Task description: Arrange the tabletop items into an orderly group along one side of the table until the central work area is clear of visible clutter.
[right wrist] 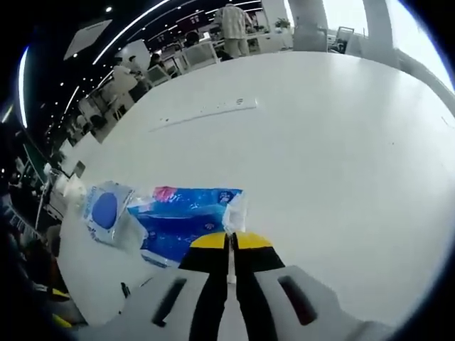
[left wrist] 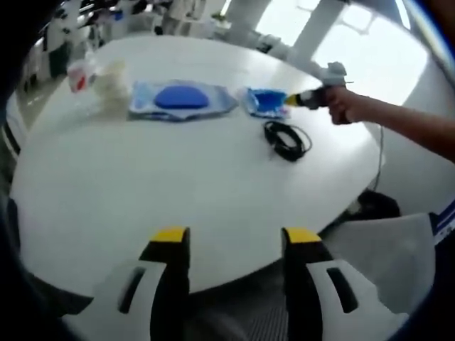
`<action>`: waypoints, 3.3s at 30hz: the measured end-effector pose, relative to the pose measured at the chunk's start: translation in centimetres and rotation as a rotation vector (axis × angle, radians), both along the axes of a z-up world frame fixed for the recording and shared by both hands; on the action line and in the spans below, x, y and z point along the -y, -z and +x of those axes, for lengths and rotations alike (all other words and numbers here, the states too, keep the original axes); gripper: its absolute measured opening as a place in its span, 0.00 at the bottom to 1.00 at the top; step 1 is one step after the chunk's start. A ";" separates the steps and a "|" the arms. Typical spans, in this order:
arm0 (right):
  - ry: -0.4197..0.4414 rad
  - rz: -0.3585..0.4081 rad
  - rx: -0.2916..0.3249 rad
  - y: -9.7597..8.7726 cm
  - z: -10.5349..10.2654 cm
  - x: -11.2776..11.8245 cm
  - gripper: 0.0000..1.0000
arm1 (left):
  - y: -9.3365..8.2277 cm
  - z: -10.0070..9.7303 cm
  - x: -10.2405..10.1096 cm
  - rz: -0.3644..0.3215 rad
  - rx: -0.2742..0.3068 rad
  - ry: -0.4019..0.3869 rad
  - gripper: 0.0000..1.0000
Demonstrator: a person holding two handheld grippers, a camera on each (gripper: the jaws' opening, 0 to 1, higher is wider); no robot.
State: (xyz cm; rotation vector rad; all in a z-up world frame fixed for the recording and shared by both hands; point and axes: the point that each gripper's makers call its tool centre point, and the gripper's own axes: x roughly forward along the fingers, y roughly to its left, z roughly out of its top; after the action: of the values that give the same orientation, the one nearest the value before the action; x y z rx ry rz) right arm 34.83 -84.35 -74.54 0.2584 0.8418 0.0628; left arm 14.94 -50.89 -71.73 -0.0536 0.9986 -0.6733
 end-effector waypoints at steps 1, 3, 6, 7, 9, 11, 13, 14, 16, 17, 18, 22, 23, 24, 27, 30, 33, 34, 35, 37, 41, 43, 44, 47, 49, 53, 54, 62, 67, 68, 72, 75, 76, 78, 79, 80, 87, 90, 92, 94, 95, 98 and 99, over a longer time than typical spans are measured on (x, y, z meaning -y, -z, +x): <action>-0.001 0.000 0.003 -0.1 0.1 0.0 0.01 | 0.0 0.0 0.0 0.000 0.000 0.000 0.49; -0.003 -0.001 0.004 -0.2 0.0 0.0 0.01 | 0.0 0.0 0.0 0.000 -0.001 0.002 0.49; -0.001 0.000 0.007 -0.5 0.0 -0.1 0.01 | 0.0 0.0 0.0 0.000 0.000 0.002 0.49; -0.001 -0.001 0.007 -0.5 0.1 0.0 0.01 | 0.0 0.0 0.0 0.000 0.001 0.002 0.49; -0.003 0.000 0.006 -0.4 0.1 0.0 0.01 | 0.0 0.0 -0.1 0.002 0.001 0.002 0.49; -0.006 -0.002 0.000 -0.3 0.2 0.2 0.02 | 0.0 -0.1 -0.1 0.001 0.000 0.000 0.49; -0.006 -0.001 0.000 -0.2 0.4 0.3 0.02 | -0.1 -0.1 -0.1 0.002 0.002 0.001 0.49; -0.007 -0.002 -0.001 -0.2 0.5 0.3 0.02 | -0.1 -0.1 -0.1 0.002 0.003 0.001 0.49; -0.009 -0.005 -0.004 -0.2 0.5 0.4 0.03 | -0.1 -0.1 -0.1 0.002 0.003 0.002 0.49; -0.010 -0.005 -0.007 -0.1 0.5 0.4 0.04 | -0.1 -0.1 -0.1 0.002 0.003 0.002 0.49; -0.012 -0.005 -0.013 -0.2 0.4 0.4 0.04 | -0.1 -0.1 -0.1 0.002 0.004 0.003 0.49; -0.015 -0.004 -0.032 -0.2 0.0 0.2 0.10 | -0.2 -0.1 -0.1 0.003 0.006 0.002 0.49; -0.016 -0.006 -0.029 -0.4 -0.1 0.1 0.09 | -0.2 -0.1 -0.1 0.002 0.007 0.002 0.49; -0.017 -0.007 -0.028 -0.5 -0.2 0.1 0.09 | -0.2 -0.1 -0.1 0.002 0.008 0.001 0.49; -0.016 -0.005 -0.023 -1.0 -0.5 0.1 0.09 | -0.4 0.0 0.0 -0.003 0.013 0.000 0.49; -0.024 0.000 -0.016 -1.4 -0.3 0.2 0.10 | -0.5 0.1 0.0 -0.005 0.017 0.000 0.49; -0.031 -0.007 -0.007 -1.8 -0.2 0.2 0.11 | -0.5 0.2 -0.1 -0.005 0.021 -0.002 0.49; -0.033 -0.006 -0.002 -2.0 -0.1 0.1 0.11 | -0.6 0.2 -0.1 -0.005 0.024 -0.005 0.49; -0.036 -0.006 0.000 -2.2 -0.1 0.1 0.12 | -0.6 0.3 -0.1 -0.006 0.027 -0.007 0.49; -0.044 -0.008 0.001 -2.5 -0.3 -0.2 0.12 | -0.7 0.4 -0.1 -0.008 0.032 -0.009 0.49; -0.066 -0.006 0.009 -3.4 -0.9 -1.0 0.15 | -0.9 0.7 -0.2 -0.009 0.044 -0.013 0.49; -0.078 -0.001 0.021 -3.8 -1.0 -1.4 0.15 | -1.0 0.8 -0.3 -0.015 0.051 -0.015 0.49; -0.083 0.004 0.025 -4.0 -1.1 -1.6 0.15 | -1.1 0.9 -0.3 -0.016 0.054 -0.016 0.49; -0.100 0.008 0.036 -4.5 -1.6 -2.6 0.16 | -1.3 1.0 -0.4 -0.006 0.072 -0.013 0.49; -0.109 0.009 0.039 -4.6 -1.9 -3.1 0.17 | -1.5 1.0 -0.4 -0.011 0.077 -0.015 0.49; -0.129 0.028 0.045 -5.0 -2.6 -4.3 0.19 | -1.7 1.4 -0.5 -0.009 0.091 -0.022 0.49; -0.131 0.030 0.045 -5.0 -2.7 -4.5 0.19 | -1.8 1.4 -0.5 -0.010 0.094 -0.025 0.49; -0.156 0.039 0.062 -6.0 -3.6 -5.7 0.22 | -2.3 2.1 -1.1 -0.009 0.121 -0.054 0.49; -0.166 0.042 0.062 -6.0 -4.0 -5.9 0.24 | -2.5 2.5 -1.5 -0.012 0.130 -0.079 0.49; -0.165 0.043 0.063 -6.0 -4.2 -5.8 0.24 | -2.5 2.5 -1.5 -0.013 0.131 -0.083 0.49; -0.165 0.050 0.060 -5.7 -4.6 -5.6 0.27 | -2.7 2.7 -1.8 -0.013 0.138 -0.095 0.49; -0.170 0.056 0.059 -5.6 -5.2 -5.8 0.28 | -2.8 2.9 -1.9 -0.014 0.145 -0.104 0.49; -0.172 0.055 0.058 -5.5 -5.4 -5.9 0.29 | -2.9 3.0 -1.9 -0.014 0.146 -0.108 0.49; -0.172 0.059 0.053 -5.3 -5.7 -5.9 0.29 | -2.9 3.0 -2.0 -0.014 0.148 -0.113 0.49; -0.171 0.061 0.051 -5.2 -5.8 -5.8 0.29 | -2.9 3.0 -2.0 -0.015 0.149 -0.114 0.49; -0.169 0.061 0.051 -5.2 -5.9 -5.8 0.29 | -3.0 3.0 -2.0 -0.015 0.149 -0.114 0.49; -0.174 0.062 0.046 -5.1 -6.6 -6.0 0.29 | -2.9 2.9 -1.8 -0.018 0.147 -0.109 0.49; -0.175 0.062 0.043 -4.8 -6.6 -6.0 0.29 | -2.9 2.8 -1.8 -0.018 0.145 -0.107 0.49; -0.179 0.062 0.041 -4.8 -6.7 -6.2 0.29 | -2.9 2.8 -1.9 -0.017 0.145 -0.108 0.49; -0.191 0.053 0.038 -4.6 -6.8 -6.3 0.30 | -2.9 2.8 -1.9 -0.016 0.145 -0.106 0.49; -0.200 0.041 0.034 -4.5 -6.8 -6.3 0.30 | -2.8 2.8 -1.9 -0.016 0.144 -0.105 0.49; -0.217 0.007 0.024 -3.9 -6.7 -6.0 0.31 | -2.8 2.7 -1.8 -0.016 0.141 -0.100 0.49; -0.220 -0.016 0.016 -3.5 -6.7 -5.7 0.31 | -2.8 2.6 -1.8 -0.016 0.140 -0.098 0.49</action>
State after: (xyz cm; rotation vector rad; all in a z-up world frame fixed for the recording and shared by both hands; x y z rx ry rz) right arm 28.08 -78.64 -71.05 0.1488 0.8518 0.2634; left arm 17.51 -49.08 -68.96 -0.0681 0.8508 -0.5866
